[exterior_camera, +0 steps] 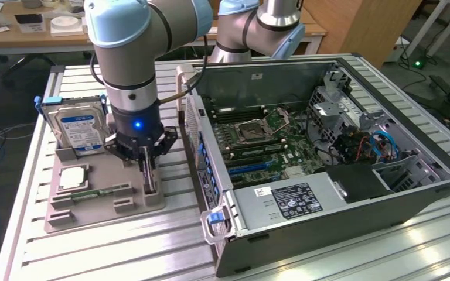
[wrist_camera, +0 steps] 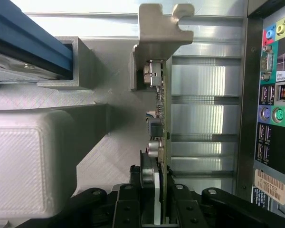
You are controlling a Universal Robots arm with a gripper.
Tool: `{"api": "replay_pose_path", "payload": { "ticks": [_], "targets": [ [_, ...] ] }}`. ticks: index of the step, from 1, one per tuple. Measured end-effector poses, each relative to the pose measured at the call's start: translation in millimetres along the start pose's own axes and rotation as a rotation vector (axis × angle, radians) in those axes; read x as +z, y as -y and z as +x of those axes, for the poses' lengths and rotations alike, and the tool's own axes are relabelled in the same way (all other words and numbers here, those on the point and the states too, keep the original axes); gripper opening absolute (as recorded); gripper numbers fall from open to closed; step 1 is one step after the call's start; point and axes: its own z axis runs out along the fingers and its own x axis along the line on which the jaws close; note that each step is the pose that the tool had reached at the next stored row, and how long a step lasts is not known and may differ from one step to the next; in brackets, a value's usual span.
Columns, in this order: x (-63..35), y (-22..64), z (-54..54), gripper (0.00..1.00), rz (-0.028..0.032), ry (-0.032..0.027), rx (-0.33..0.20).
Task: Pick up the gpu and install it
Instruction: 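Pick up the gpu and move the gpu toward the slot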
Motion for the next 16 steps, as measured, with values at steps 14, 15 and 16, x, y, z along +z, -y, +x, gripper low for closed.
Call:
{"api": "replay_pose_path", "payload": {
  "ticks": [14, 15, 16],
  "targets": [
    [0.4, 0.0, 0.0, 0.28, -0.0001, 0.0001, 0.000],
    [0.4, 0.0, 0.0, 0.28, -0.0001, 0.0000, 0.000],
    [0.5, 0.0, 0.0, 0.28, -0.0001, 0.0001, 0.000]
  ]
}}
